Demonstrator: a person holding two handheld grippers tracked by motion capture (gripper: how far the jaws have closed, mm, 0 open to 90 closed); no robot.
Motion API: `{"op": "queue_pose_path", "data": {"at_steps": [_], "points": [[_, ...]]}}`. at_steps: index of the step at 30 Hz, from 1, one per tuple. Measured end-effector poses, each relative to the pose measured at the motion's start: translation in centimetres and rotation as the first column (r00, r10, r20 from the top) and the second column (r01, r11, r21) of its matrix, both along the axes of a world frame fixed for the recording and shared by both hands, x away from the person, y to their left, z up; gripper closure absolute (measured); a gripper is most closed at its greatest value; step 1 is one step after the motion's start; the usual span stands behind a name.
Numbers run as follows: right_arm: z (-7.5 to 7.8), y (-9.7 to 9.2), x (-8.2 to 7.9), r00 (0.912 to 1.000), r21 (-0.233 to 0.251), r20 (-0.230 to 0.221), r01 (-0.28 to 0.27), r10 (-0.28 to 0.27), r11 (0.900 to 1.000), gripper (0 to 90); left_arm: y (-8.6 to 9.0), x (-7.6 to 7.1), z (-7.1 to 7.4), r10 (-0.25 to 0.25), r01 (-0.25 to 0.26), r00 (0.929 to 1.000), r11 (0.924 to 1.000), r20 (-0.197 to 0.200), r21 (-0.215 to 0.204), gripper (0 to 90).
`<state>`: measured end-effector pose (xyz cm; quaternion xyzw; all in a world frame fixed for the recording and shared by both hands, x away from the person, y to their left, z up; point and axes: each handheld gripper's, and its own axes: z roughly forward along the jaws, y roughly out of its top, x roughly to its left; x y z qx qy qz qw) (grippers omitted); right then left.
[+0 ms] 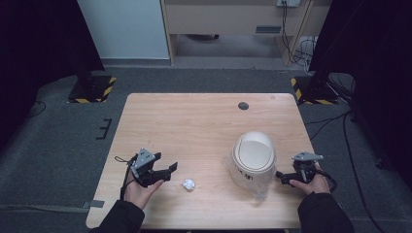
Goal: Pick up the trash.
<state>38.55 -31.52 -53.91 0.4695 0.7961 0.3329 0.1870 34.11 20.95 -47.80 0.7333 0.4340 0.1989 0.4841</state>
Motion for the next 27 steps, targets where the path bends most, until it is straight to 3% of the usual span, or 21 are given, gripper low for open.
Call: {"op": "queue_pose_path", "data": {"at_steps": [12, 21, 27], "points": [[0.0, 0.0, 0.0, 1.0, -0.001, 0.0, 0.0, 0.0, 1.0, 0.7, -1.9, -0.5, 2.2, -0.021, 0.028, 0.9949, 0.9973, 0.098, -0.067, 22.0], [0.0, 0.0, 0.0, 1.0, -0.002, 0.001, 0.0, 0.0, 1.0, 0.7, -3.7, -0.5, 3.8, -0.047, 0.064, 0.9889, 0.9905, 0.141, -0.122, 22.3], [0.0, 0.0, 0.0, 1.0, -0.003, 0.001, 0.0, 0.0, 1.0, 0.7, -5.3, -0.3, 4.6, -0.079, 0.1, 0.984, 0.9865, 0.16, -0.13, 22.5]]}}
